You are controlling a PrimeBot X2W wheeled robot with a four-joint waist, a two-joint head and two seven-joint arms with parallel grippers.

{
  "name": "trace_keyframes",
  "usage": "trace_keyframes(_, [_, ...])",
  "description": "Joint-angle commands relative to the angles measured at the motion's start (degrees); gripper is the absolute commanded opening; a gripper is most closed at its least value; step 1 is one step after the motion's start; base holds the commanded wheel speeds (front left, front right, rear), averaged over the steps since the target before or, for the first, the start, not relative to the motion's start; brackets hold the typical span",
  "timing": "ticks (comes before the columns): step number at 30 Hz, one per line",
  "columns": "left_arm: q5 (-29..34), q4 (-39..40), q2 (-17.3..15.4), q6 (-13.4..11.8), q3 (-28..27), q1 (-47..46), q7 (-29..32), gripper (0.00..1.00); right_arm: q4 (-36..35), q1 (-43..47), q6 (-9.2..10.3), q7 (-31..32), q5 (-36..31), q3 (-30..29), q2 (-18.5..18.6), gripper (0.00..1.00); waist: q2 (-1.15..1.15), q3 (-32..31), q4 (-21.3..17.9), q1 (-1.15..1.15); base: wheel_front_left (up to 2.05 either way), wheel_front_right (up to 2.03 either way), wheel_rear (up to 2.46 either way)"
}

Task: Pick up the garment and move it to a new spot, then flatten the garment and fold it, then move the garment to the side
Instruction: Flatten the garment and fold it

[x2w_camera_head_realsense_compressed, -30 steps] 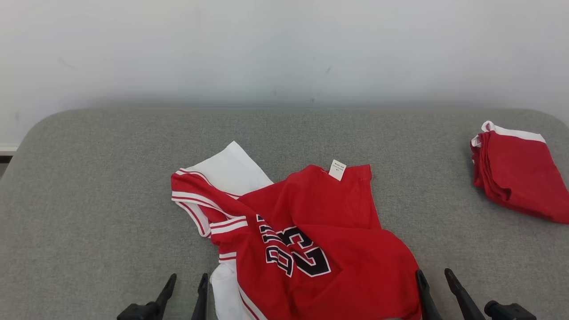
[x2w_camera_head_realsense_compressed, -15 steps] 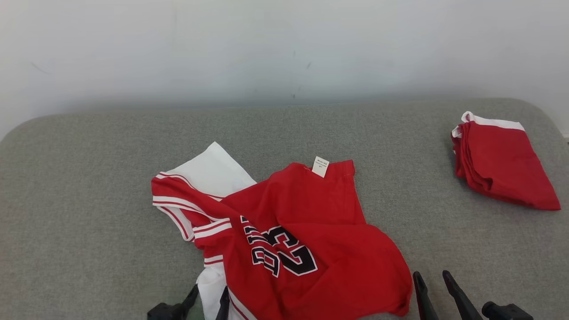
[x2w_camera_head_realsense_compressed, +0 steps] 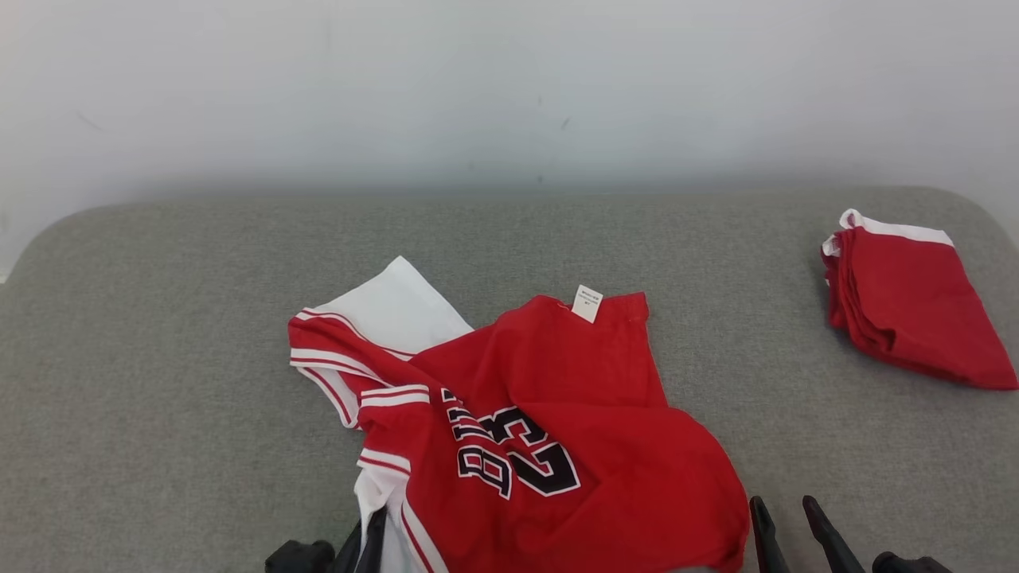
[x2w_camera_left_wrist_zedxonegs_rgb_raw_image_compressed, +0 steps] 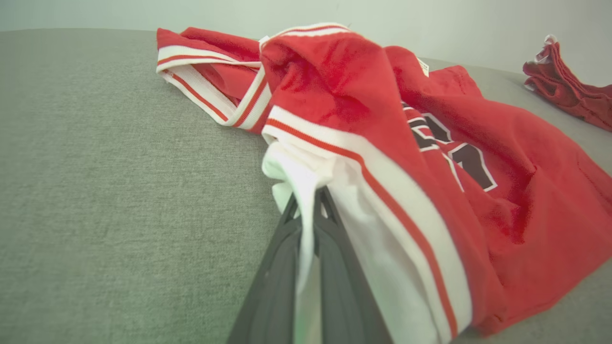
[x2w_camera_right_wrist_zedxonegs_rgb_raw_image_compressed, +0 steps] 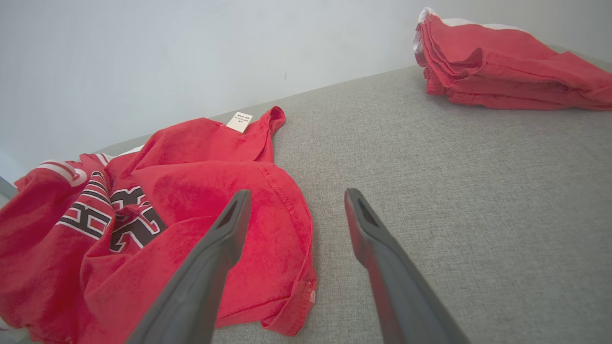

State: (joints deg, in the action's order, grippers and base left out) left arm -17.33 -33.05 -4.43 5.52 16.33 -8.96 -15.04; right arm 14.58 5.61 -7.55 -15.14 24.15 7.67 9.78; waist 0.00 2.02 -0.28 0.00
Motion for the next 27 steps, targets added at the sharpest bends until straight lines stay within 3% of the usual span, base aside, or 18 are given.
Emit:
trace_keyframes(1, [0.50, 1.72, -0.55, -0.68, -0.72, 2.22, -0.13, 0.00, -0.02, 0.58, 0.15, 0.00, -0.22, 0.12, -0.37, 1.00, 0.00, -0.83, 1.73, 0.00, 0.00, 0.00, 0.00])
trace_keyframes(7, [0.50, 8.80, -0.58, -3.39, -1.38, 8.86, 0.29, 0.00, 0.08, 0.35, 0.16, 0.01, -0.42, 0.09, -1.08, 1.00, 0.00, -1.09, 4.42, 0.00, 0.00, 0.00, 0.00])
trace_keyframes(13, [-2.05, 13.32, 0.38, -3.93, -0.19, 12.98, 2.61, 0.00, 0.35, -0.40, 0.16, 0.01, -0.58, 0.45, -1.27, 1.00, 0.00, -0.61, 5.47, 0.00, 0.00, 0.00, 0.00])
trace_keyframes(14, [-1.64, 13.56, 0.43, -4.26, 0.25, 13.31, 2.94, 0.38, 0.43, -0.54, 0.16, 0.01, -0.56, 0.47, -1.36, 1.00, 0.00, -0.56, 5.51, 0.00, 0.00, 0.00, 0.00])
trace_keyframes(15, [-1.86, 13.86, 0.51, -4.48, 0.35, 13.34, 2.94, 1.00, 0.52, -0.61, 0.15, 0.01, -0.61, 0.53, -1.45, 1.00, 0.00, -0.58, 5.56, 0.00, 0.00, 0.00, 0.00])
trace_keyframes(27, [-3.94, 18.77, -2.01, -5.92, -4.90, 16.50, 0.20, 1.00, 0.48, 0.57, 0.15, 0.01, -0.41, -0.20, -1.61, 1.00, 0.00, -1.30, 5.67, 0.00, 0.00, 0.00, 0.00])
